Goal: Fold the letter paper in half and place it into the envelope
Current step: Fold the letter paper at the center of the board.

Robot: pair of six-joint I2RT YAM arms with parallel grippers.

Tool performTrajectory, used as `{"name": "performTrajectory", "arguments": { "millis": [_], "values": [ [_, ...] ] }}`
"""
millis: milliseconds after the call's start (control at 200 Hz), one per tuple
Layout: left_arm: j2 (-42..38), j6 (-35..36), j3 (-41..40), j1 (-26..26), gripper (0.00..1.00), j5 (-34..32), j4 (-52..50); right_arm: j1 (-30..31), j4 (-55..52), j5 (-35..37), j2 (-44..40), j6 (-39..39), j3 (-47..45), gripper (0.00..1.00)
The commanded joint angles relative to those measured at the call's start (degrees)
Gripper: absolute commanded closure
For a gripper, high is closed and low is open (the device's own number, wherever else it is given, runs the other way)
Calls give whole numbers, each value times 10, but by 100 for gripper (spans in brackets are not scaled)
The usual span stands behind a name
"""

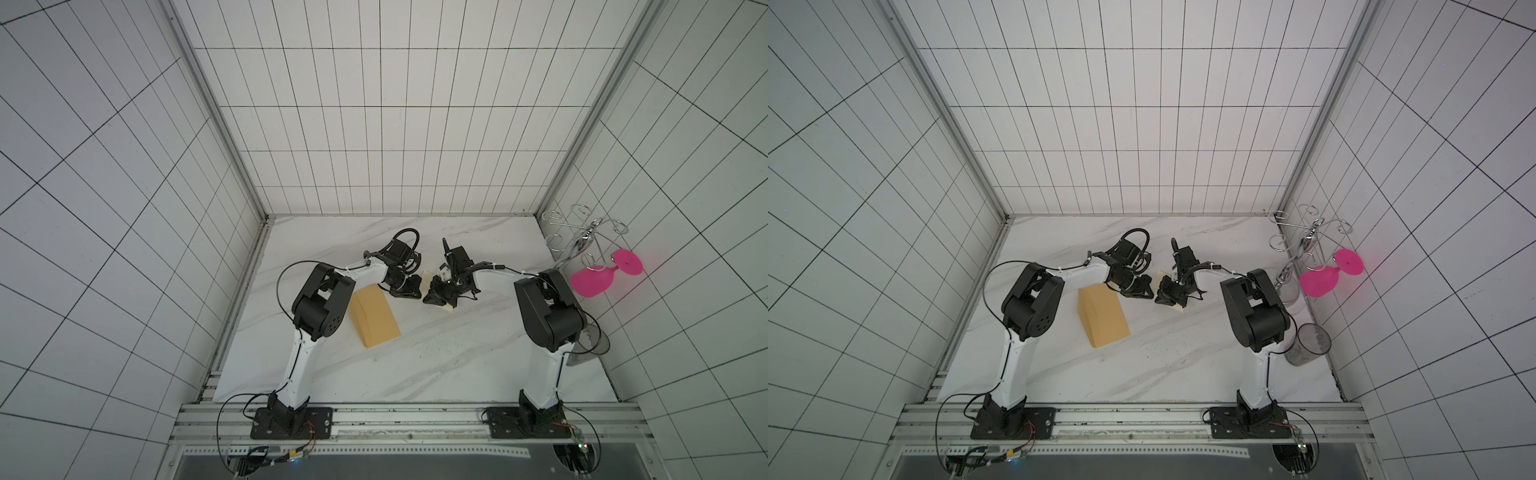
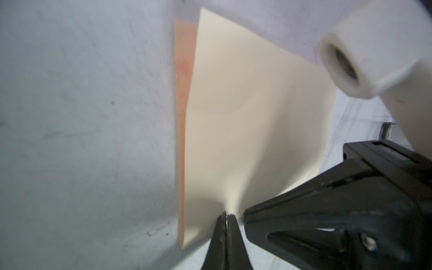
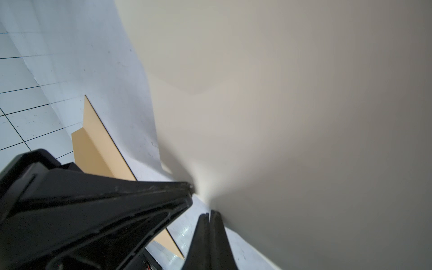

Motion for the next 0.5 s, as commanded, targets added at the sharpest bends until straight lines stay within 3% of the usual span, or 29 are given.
{"name": "performTrajectory", "arguments": {
  "millis": [0,495],
  "values": [
    [10,6,-22,-3,100,-36,-14,-9,-19,33,14,7,-35,100],
    [-3,19,-34,-3,100,-52,-25,-47,-39,61,-71,-25,-119,100]
  ]
}}
